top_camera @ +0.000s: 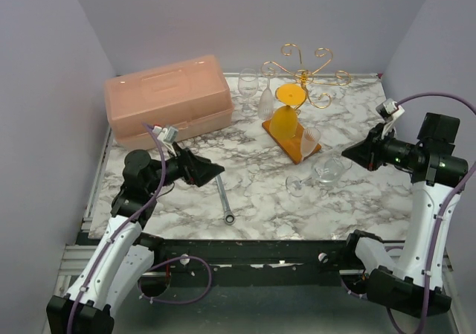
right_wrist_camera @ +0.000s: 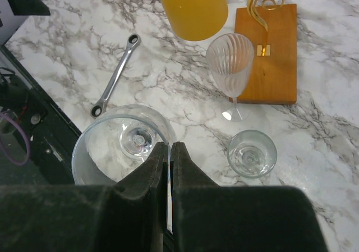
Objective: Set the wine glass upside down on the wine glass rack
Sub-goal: Turn the wine glass upside down at the wine rack.
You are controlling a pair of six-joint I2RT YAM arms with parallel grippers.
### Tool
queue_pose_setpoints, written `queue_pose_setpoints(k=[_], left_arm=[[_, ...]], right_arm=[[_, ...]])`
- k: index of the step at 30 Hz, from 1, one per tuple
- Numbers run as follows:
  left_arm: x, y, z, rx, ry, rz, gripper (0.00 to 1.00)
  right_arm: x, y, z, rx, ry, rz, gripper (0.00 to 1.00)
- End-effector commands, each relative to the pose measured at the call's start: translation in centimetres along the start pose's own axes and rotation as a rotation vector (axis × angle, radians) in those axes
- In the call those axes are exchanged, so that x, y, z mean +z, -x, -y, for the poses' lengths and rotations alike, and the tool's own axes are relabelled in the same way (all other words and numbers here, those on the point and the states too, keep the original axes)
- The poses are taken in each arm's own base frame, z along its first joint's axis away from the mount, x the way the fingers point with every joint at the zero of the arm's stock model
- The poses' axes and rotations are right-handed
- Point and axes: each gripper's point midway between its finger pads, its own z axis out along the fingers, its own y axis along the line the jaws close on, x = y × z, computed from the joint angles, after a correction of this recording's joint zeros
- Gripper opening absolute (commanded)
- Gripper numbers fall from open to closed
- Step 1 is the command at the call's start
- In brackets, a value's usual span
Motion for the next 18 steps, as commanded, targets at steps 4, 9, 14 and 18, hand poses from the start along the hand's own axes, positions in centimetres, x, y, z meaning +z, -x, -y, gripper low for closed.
queue_pose_setpoints(k=[4, 9, 14, 18], left_arm=[[-0.3, -1.3, 2.1, -0.230, -0.111, -0.004, 0.98], [-0.1, -2.4, 1.4, -0.324, -0.074, 0.014, 0.98], [0.8, -3.6, 1.3, -0.412, -0.054, 0.006, 0.98], [2.0, -4.3, 2.0, -0.473, -0.049, -0.035, 0.98]], right_arm=[[1.4, -0.6, -1.1, 0.067, 0.173, 0.037, 0.00], [2.3, -1.4, -0.9, 0.101, 0.228, 0.037, 0.00], [2.8, -1.5, -1.1, 0.102, 0.271, 0.042, 0.00], [3.2, -1.7, -1.0, 0.106, 0.283, 0.032, 0.00]])
